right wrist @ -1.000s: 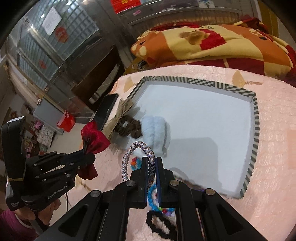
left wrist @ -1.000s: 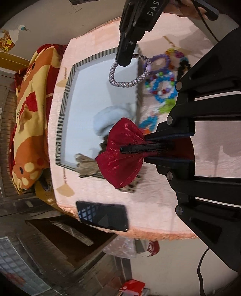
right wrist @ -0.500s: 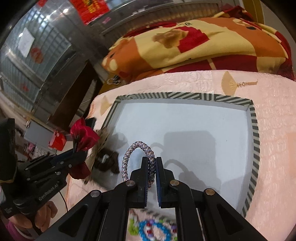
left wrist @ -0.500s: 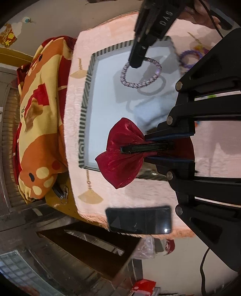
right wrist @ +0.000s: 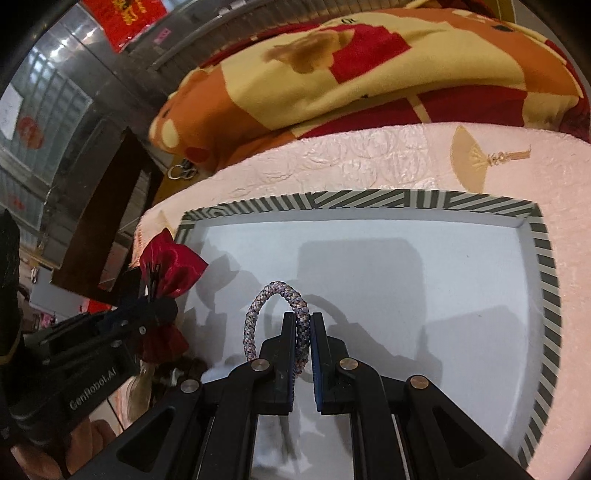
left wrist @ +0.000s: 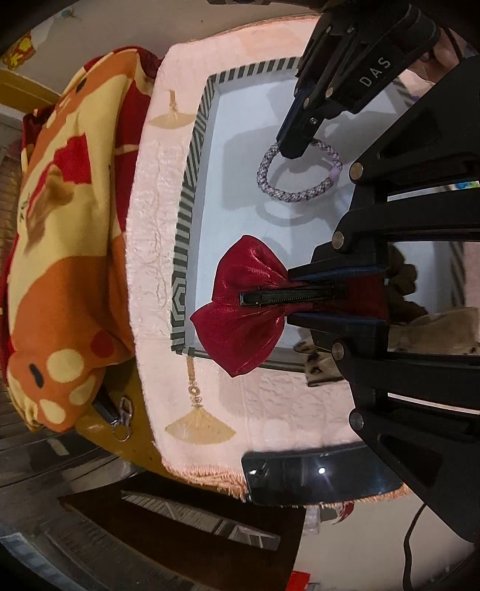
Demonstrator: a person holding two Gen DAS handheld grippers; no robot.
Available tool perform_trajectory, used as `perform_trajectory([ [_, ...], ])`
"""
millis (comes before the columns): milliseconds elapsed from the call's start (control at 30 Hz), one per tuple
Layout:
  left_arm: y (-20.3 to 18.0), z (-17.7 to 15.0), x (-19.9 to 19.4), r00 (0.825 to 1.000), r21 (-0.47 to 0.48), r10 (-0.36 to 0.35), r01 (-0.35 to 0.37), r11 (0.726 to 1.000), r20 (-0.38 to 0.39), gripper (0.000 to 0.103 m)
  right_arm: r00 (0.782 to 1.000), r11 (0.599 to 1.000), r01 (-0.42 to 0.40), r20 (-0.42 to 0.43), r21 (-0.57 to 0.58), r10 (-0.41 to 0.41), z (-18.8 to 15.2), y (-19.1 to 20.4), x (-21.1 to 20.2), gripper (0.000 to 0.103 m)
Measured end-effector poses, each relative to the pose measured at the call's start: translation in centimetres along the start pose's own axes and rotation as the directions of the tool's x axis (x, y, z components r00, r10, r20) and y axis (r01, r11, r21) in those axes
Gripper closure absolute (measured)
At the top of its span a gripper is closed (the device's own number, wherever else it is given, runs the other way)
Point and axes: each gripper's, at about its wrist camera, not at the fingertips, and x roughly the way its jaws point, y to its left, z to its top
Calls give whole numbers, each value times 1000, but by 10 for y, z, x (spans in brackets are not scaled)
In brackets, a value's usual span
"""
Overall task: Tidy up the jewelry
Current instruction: 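Carry the red bow and grey bracelet into the tray and release both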
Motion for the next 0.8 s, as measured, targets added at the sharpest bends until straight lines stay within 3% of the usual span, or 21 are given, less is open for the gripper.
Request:
perform_trajectory([
  [333, 5, 8, 28, 999, -13, -9, 8, 1000, -46, 88, 999, 999, 32, -38, -25, -33, 3, 8, 25, 96],
  [500, 4, 7, 28, 999, -11, -3, 2, 1000, -40, 76, 999, 1000, 19, -42, 13, -19, 0, -3, 20, 96],
  [600, 5, 6, 25, 1000, -25, -2, 1, 1000, -28, 58, 999, 1000, 15, -39, 21, -14, -2, -7, 14, 86],
  [800, 3, -4, 6, 1000, -35, 10, -10, 999, -5, 54, 1000, 999, 18, -25, 44, -17, -11, -12, -5, 71],
])
